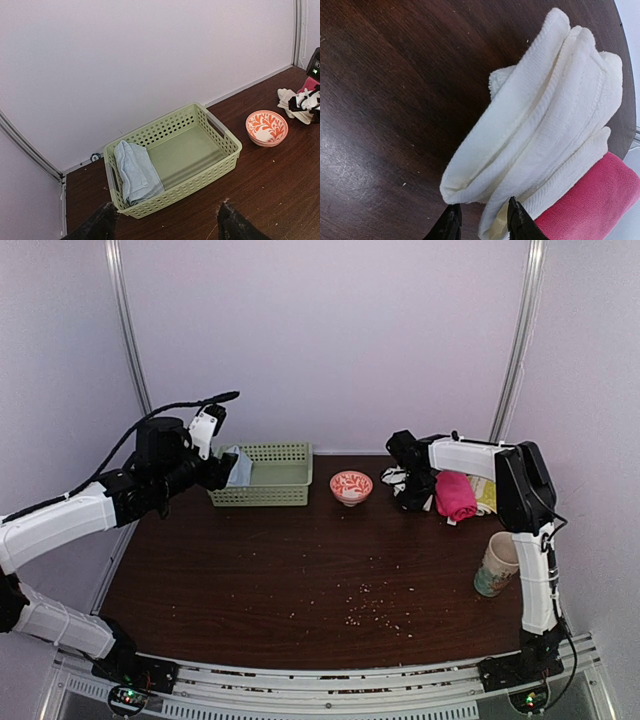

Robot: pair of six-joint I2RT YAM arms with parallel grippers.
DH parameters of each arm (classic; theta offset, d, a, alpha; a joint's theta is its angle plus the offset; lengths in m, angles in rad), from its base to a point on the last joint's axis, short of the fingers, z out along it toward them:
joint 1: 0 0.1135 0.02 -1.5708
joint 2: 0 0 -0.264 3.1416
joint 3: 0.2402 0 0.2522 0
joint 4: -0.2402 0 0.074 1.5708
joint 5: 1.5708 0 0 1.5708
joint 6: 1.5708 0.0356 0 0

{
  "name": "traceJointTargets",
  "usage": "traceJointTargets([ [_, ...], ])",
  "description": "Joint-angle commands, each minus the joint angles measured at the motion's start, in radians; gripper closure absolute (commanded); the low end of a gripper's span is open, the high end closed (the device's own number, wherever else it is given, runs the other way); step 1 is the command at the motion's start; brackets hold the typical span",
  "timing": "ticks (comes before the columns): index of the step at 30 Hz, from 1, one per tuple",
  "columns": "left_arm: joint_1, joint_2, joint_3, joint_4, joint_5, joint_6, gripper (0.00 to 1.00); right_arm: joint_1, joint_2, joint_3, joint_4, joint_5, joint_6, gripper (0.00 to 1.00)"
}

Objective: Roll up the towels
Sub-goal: Pick up the towel from the towel pile.

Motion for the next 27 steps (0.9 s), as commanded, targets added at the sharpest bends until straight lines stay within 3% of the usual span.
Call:
traceJointTargets([
  [1, -0.001, 0.001, 0.029, 0.019, 0.010, 0.011, 0.30, 0.009, 0.014, -0.020, 0.008, 0.061, 0.001, 0.67],
  [9, -0.002, 0.005, 0.031, 0.013, 0.000, 0.012, 0.30, 0.009, 0.004, -0.015, 0.015, 0.097, 0.020, 0.79],
  [14, -0.001, 0.008, 0.031, 0.012, -0.003, 0.012, 0.30, 0.010, -0.027, -0.003, -0.009, 0.079, 0.018, 1.00],
  [17, -0.001, 0.020, 0.027, 0.017, -0.007, 0.011, 0.29, 0.012, -0.091, 0.102, -0.103, 0.016, 0.033, 1.00],
  [20, -0.001, 0.037, 0.036, 0.012, -0.004, 0.008, 0.29, 0.011, -0.232, 0.150, -0.120, -0.167, 0.032, 1.00],
  [27, 0.000, 0.040, 0.061, -0.006, -0.077, -0.018, 0.29, 0.028, -0.518, 0.284, -0.235, -0.982, -0.063, 1.00],
])
